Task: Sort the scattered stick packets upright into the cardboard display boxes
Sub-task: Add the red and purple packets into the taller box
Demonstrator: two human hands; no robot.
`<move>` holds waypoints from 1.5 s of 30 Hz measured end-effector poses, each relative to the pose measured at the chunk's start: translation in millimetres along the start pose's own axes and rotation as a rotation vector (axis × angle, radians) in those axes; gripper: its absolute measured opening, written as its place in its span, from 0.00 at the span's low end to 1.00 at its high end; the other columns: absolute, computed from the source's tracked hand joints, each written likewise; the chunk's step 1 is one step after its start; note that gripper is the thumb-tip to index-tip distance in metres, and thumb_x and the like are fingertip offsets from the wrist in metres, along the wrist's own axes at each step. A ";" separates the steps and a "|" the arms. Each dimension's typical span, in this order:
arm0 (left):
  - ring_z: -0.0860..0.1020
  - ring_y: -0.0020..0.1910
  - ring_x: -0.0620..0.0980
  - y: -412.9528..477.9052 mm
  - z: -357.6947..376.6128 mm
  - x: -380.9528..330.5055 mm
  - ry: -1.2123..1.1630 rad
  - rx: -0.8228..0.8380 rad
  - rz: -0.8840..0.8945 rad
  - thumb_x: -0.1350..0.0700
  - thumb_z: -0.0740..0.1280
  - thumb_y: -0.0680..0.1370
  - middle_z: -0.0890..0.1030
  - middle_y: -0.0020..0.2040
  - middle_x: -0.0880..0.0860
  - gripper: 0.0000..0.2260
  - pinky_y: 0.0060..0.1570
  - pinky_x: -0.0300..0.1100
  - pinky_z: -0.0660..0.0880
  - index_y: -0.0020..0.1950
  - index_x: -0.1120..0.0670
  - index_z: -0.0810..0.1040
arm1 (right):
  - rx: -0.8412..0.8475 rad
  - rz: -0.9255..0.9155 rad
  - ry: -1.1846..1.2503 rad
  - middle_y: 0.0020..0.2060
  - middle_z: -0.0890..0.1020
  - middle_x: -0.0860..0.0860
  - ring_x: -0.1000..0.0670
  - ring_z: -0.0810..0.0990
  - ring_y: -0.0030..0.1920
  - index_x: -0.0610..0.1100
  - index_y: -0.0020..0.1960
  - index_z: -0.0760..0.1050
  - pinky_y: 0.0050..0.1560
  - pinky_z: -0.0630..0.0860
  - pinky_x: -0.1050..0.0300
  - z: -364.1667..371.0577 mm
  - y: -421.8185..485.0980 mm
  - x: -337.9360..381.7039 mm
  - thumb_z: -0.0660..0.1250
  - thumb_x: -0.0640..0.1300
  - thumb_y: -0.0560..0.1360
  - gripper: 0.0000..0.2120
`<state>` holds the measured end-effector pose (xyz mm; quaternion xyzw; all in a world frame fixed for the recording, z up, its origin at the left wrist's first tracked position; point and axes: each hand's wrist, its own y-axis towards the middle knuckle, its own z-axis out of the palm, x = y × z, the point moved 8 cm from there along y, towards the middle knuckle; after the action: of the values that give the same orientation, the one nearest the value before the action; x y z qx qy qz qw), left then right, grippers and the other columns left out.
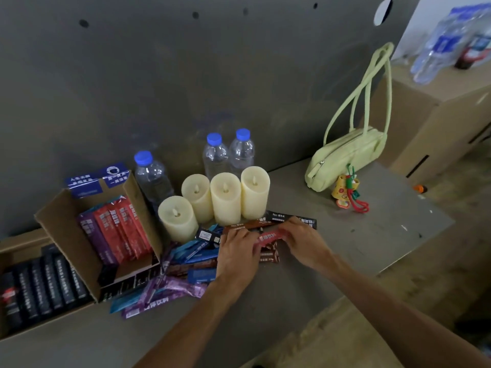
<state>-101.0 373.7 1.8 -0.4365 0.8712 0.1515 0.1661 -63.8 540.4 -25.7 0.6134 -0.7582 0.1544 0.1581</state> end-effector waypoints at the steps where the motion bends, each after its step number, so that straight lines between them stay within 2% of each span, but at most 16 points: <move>1: 0.74 0.55 0.46 -0.6 -6.7 2.0 -0.060 -0.018 -0.035 0.50 0.64 0.80 0.80 0.53 0.45 0.07 0.64 0.48 0.69 0.56 0.46 0.80 | 0.003 -0.014 0.026 0.51 0.77 0.53 0.52 0.78 0.50 0.47 0.55 0.80 0.52 0.76 0.54 -2.2 -0.5 -0.5 0.63 0.44 0.81 0.08; 4: 0.77 0.47 0.39 -4.0 -27.1 13.7 -0.361 -0.017 -0.202 0.51 0.65 0.81 0.80 0.45 0.42 0.04 0.53 0.42 0.76 0.49 0.47 0.79 | 0.080 0.030 0.244 0.37 0.78 0.55 0.56 0.77 0.37 0.43 0.45 0.79 0.43 0.72 0.59 -11.8 -7.8 2.8 0.63 0.41 0.81 0.08; 7: 0.78 0.47 0.38 -8.9 -49.3 21.2 -0.590 -0.018 -0.298 0.50 0.67 0.80 0.81 0.46 0.42 0.00 0.47 0.34 0.76 0.49 0.45 0.77 | 0.160 0.035 0.520 0.28 0.80 0.54 0.57 0.77 0.29 0.47 0.42 0.80 0.35 0.71 0.64 -26.1 -20.9 21.4 0.65 0.42 0.81 0.10; 10: 0.80 0.47 0.38 -10.0 -77.0 25.7 -0.679 -0.097 -0.310 0.51 0.70 0.78 0.83 0.45 0.43 0.03 0.45 0.33 0.76 0.50 0.46 0.77 | 0.201 -0.013 0.671 0.31 0.83 0.53 0.57 0.78 0.29 0.47 0.46 0.81 0.34 0.73 0.65 -38.7 -31.5 42.9 0.67 0.40 0.80 0.06; 13: 0.81 0.46 0.38 -10.2 -95.9 25.3 -0.747 -0.081 -0.284 0.53 0.70 0.78 0.84 0.44 0.44 0.02 0.47 0.35 0.78 0.49 0.49 0.79 | 0.240 -0.022 0.726 0.37 0.84 0.49 0.55 0.78 0.31 0.47 0.50 0.82 0.34 0.74 0.65 -42.5 -36.7 57.5 0.68 0.41 0.79 0.04; 17: 0.80 0.42 0.36 -17.4 -108.9 31.5 -0.979 -0.080 -0.322 0.56 0.66 0.81 0.84 0.41 0.44 0.06 0.42 0.31 0.76 0.54 0.52 0.82 | 0.245 -0.004 0.850 0.38 0.84 0.48 0.52 0.76 0.32 0.37 0.54 0.81 0.34 0.73 0.64 -47.8 -40.1 74.4 0.68 0.42 0.79 0.09; 20: 0.82 0.42 0.42 -30.4 -114.8 40.1 -1.054 -0.141 -0.368 0.52 0.62 0.83 0.84 0.42 0.51 0.09 0.40 0.33 0.76 0.56 0.52 0.81 | 0.213 0.036 0.923 0.37 0.84 0.48 0.52 0.74 0.31 0.38 0.54 0.81 0.33 0.72 0.62 -43.4 -41.6 87.2 0.68 0.40 0.79 0.07; 22: 0.83 0.44 0.46 -40.7 -116.8 42.7 -1.035 -0.134 -0.365 0.51 0.62 0.82 0.85 0.44 0.51 0.09 0.43 0.36 0.78 0.54 0.52 0.80 | 0.199 0.040 0.953 0.37 0.84 0.47 0.53 0.74 0.30 0.39 0.51 0.81 0.32 0.71 0.62 -36.9 -42.2 100.6 0.68 0.39 0.79 0.05; 25: 0.84 0.46 0.43 -56.5 -123.0 47.3 -0.950 -0.138 -0.327 0.58 0.69 0.79 0.86 0.45 0.45 0.03 0.45 0.34 0.78 0.50 0.51 0.82 | 0.201 0.006 0.939 0.37 0.83 0.41 0.51 0.74 0.30 0.40 0.51 0.81 0.31 0.71 0.62 -27.1 -40.7 129.3 0.68 0.40 0.79 0.05; 28: 0.84 0.46 0.43 -73.2 -129.3 64.1 -0.932 -0.181 -0.354 0.60 0.70 0.78 0.86 0.45 0.45 0.04 0.47 0.37 0.80 0.49 0.51 0.81 | 0.243 -0.065 0.872 0.33 0.81 0.48 0.50 0.75 0.30 0.41 0.51 0.80 0.31 0.73 0.60 -10.3 -36.2 158.5 0.68 0.41 0.79 0.04; 33: 0.83 0.37 0.41 -101.1 -147.0 109.9 -0.794 -0.279 -0.429 0.62 0.70 0.77 0.85 0.36 0.47 0.06 0.41 0.36 0.78 0.41 0.54 0.80 | 0.228 -0.123 0.748 0.36 0.84 0.46 0.55 0.75 0.26 0.51 0.46 0.80 0.31 0.72 0.59 19.1 -32.1 206.6 0.67 0.43 0.80 0.06; 36: 0.77 0.32 0.37 -116.1 -163.4 135.6 -0.621 -0.304 -0.461 0.61 0.71 0.77 0.81 0.32 0.46 0.10 0.36 0.31 0.72 0.36 0.52 0.77 | 0.187 -0.174 0.649 0.40 0.85 0.59 0.60 0.82 0.37 0.52 0.47 0.81 0.40 0.76 0.65 32.4 -32.1 240.1 0.72 0.46 0.77 0.02; 38: 0.78 0.32 0.37 -122.5 -173.2 149.4 -0.582 -0.286 -0.460 0.58 0.71 0.77 0.81 0.34 0.45 0.10 0.35 0.30 0.72 0.36 0.50 0.77 | 0.116 -0.187 0.626 0.41 0.84 0.59 0.61 0.82 0.42 0.50 0.49 0.81 0.42 0.74 0.70 36.5 -32.2 262.8 0.71 0.46 0.77 0.02; 40: 0.80 0.36 0.37 -127.1 -184.8 161.9 -0.619 -0.289 -0.463 0.57 0.71 0.78 0.82 0.37 0.45 0.06 0.37 0.30 0.74 0.41 0.51 0.79 | 0.106 -0.186 0.673 0.39 0.84 0.57 0.61 0.82 0.41 0.48 0.49 0.80 0.41 0.74 0.71 44.7 -33.5 287.9 0.69 0.44 0.78 0.01; 42: 0.81 0.42 0.36 -133.1 -207.4 174.4 -0.602 -0.388 -0.469 0.56 0.69 0.79 0.83 0.43 0.43 0.02 0.41 0.30 0.77 0.50 0.49 0.78 | 0.125 -0.142 0.693 0.40 0.84 0.55 0.59 0.83 0.39 0.50 0.48 0.78 0.39 0.76 0.69 60.7 -32.1 307.2 0.68 0.43 0.79 0.03; 45: 0.79 0.46 0.36 -139.2 -251.9 192.4 -0.419 -0.635 -0.437 0.54 0.68 0.79 0.78 0.52 0.42 0.14 0.43 0.25 0.75 0.64 0.48 0.71 | 0.138 0.015 0.724 0.44 0.83 0.50 0.56 0.83 0.38 0.50 0.46 0.74 0.35 0.77 0.66 92.4 -16.4 317.2 0.65 0.41 0.80 0.06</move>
<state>-136.1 54.2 130.5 -0.5997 0.6161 0.4584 0.2252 -115.0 218.0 27.7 0.5229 -0.6454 0.4131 0.3733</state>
